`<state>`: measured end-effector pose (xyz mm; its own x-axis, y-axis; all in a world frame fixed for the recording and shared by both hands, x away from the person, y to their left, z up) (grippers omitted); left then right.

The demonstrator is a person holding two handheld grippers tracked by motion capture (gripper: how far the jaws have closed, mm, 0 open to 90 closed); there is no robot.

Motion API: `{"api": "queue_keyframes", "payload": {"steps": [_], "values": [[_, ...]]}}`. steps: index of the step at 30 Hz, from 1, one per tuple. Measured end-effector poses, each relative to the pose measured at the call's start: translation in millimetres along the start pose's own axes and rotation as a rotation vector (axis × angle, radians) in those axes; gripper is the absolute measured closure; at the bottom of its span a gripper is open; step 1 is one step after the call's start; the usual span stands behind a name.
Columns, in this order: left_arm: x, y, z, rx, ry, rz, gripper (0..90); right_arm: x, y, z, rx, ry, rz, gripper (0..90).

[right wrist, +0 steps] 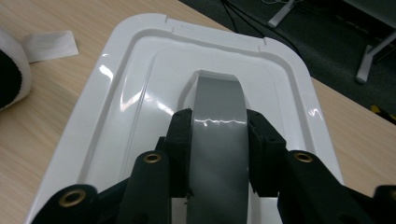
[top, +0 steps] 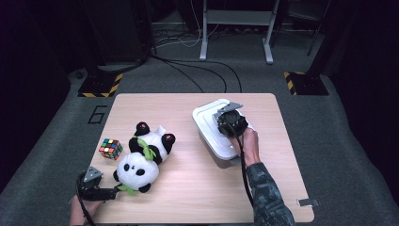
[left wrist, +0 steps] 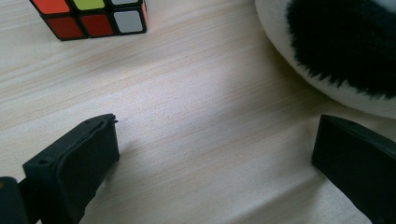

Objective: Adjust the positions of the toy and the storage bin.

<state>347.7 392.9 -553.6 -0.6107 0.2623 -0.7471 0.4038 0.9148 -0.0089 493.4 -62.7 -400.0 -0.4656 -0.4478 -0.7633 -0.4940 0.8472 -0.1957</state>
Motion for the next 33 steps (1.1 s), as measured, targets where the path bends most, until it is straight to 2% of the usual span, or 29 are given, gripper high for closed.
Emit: {"api": "queue_keyframes", "payload": {"steps": [7,12,17,20,21,33], "values": [[0.0,0.0,0.0,0.0,0.0,0.0,0.2,1.4,-4.1,-2.1,-0.071,-0.005,0.067,66.7],[0.0,0.1,0.0,0.0,0.0,0.001,0.2,1.6,-2.1,-5.0,-0.115,-0.01,0.083,66.8],[0.0,0.0,0.0,-0.001,0.0,0.001,0.2,1.4,1.5,-6.4,-0.131,-0.004,0.07,66.8],[0.0,0.0,0.1,-0.001,0.0,0.001,0.1,1.4,9.8,-8.5,-0.153,-0.002,0.068,66.7],[0.0,0.0,0.0,-0.001,0.0,0.001,0.2,1.5,10.5,-8.6,-0.153,-0.002,0.052,66.8],[0.0,0.0,0.1,-0.001,0.0,0.001,0.1,2.3,28.7,-13.6,-0.183,-0.003,0.047,66.8]]}}
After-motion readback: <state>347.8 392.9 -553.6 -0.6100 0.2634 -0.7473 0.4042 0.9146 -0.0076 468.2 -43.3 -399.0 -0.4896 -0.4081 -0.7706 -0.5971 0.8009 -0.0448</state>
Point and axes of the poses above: each handheld gripper's, and its own axes: z roughly forward along the jaws, x roughly out of its underside, y roughly to its left, the point moved 3 cm from there along z, roughly forward along the jaws, and after that the axes turned 2 degrees about -y, right-handed, at the moved point
